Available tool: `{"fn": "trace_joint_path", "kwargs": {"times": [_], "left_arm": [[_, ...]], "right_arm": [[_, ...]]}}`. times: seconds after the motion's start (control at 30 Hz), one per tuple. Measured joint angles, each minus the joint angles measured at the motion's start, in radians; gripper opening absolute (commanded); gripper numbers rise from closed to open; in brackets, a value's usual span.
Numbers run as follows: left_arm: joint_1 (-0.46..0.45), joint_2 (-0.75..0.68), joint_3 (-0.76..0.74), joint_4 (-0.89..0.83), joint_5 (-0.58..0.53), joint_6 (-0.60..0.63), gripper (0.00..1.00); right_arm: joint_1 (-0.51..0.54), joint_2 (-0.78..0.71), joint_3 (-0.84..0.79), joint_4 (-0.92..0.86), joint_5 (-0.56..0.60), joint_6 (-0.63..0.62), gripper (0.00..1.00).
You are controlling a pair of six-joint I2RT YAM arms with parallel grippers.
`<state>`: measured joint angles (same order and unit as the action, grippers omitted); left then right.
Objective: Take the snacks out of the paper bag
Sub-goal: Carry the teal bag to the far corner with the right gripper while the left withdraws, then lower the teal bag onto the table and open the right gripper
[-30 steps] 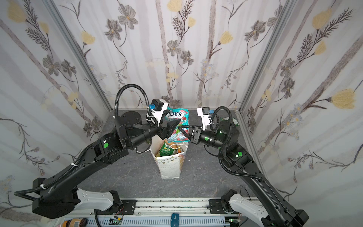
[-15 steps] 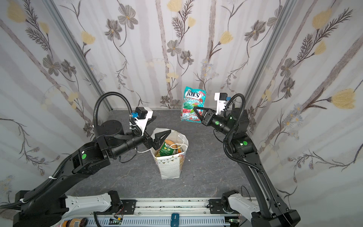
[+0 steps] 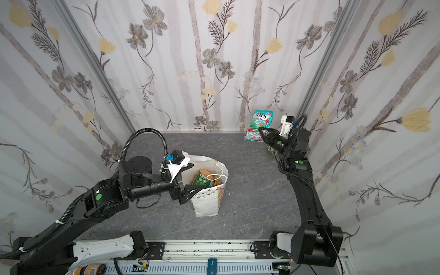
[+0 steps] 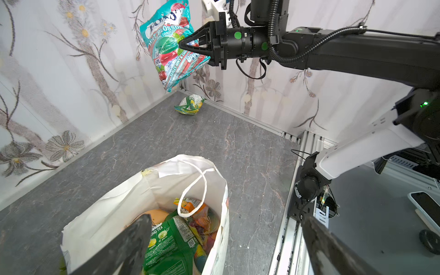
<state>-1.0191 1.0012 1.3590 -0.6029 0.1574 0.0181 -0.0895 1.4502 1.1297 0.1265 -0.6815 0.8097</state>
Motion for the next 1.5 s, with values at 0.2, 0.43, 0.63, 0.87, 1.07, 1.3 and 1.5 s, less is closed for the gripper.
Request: {"fn": "trace_joint_path", "kwargs": {"times": [0.2,0.43,0.63,0.87,1.07,1.3,1.5], "left_arm": [[0.0,-0.021,0.007,-0.039,-0.006,-0.019,1.0],[-0.001,-0.03,0.017,-0.06,-0.027,-0.055,1.0],[-0.009,-0.021,0.022,-0.065,-0.057,-0.09,1.0],[-0.027,-0.015,0.022,-0.066,-0.094,-0.119,1.0],[-0.04,0.003,0.023,-0.066,-0.113,-0.127,1.0],[-0.054,0.017,0.024,-0.066,-0.119,-0.127,1.0],[-0.06,0.018,0.024,-0.066,-0.123,-0.126,1.0]], "right_arm": [[-0.065,0.152,-0.004,0.024,-0.005,-0.027,0.0],[-0.078,0.413,0.101,0.001,-0.012,-0.084,0.0],[-0.079,0.608,0.216,-0.011,-0.019,-0.108,0.02],[-0.079,0.756,0.311,-0.077,-0.017,-0.149,0.07],[-0.078,0.828,0.322,-0.095,-0.017,-0.164,0.13],[-0.077,0.861,0.321,-0.124,-0.019,-0.175,0.33],[-0.076,0.855,0.321,-0.161,0.014,-0.201,0.55]]}}
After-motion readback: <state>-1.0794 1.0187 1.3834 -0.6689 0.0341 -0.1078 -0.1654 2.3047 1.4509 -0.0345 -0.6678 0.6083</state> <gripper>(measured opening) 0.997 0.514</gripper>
